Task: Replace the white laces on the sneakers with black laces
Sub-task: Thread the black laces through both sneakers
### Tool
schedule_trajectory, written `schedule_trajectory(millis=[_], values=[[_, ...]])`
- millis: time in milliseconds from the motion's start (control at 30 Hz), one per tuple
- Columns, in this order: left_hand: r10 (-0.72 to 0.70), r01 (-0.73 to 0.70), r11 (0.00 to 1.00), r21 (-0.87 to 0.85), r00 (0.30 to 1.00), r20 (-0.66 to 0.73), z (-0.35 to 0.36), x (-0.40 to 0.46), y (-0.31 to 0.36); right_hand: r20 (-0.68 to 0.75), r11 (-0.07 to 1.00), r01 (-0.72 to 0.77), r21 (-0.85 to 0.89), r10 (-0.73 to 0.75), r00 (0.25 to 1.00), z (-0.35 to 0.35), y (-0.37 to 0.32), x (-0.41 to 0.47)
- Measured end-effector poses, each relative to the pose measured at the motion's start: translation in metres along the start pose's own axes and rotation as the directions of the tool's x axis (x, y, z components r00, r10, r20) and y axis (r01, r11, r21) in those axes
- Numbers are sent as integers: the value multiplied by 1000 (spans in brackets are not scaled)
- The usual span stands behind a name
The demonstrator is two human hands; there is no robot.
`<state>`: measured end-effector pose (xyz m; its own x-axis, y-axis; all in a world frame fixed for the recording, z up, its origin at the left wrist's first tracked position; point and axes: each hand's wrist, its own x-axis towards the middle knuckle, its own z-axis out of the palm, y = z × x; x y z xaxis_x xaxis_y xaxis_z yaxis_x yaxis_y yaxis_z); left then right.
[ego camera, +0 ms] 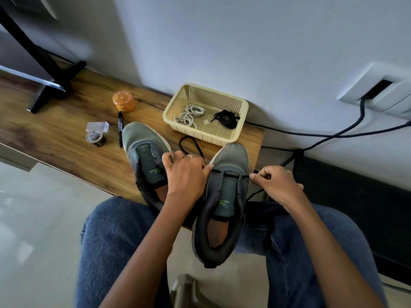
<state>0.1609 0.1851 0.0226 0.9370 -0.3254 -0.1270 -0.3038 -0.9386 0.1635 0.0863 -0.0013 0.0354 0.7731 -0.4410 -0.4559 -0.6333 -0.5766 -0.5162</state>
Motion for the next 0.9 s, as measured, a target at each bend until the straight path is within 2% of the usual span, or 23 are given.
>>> schedule_trajectory(millis=[133, 233, 333, 467, 700, 900], values=[[-46, 47, 994, -100, 999, 12, -36, -1, -8, 17, 998, 0, 67, -1, 1000, -31, 4, -12], [-70, 72, 978, -198, 997, 18, -73, 2, -10, 20, 993, 68, 92, -70, 997, -65, -7, -24], [-67, 59, 978, -200, 997, -34, -114, 4, -9, -6, 970, 157, 184, -159, 987, -102, -33, -44], [-51, 27, 973, -231, 994, -100, -173, 4, 1, -82, 937, 288, 197, -277, 957, -146, -63, -69], [32, -145, 892, -429, 965, -262, -271, -15, 26, -184, 862, 451, 232, -416, 890, -208, -110, -122], [121, -312, 777, -546, 926, -358, -328, -25, 38, -255, 815, 534, 225, -480, 839, -240, -137, -155]])
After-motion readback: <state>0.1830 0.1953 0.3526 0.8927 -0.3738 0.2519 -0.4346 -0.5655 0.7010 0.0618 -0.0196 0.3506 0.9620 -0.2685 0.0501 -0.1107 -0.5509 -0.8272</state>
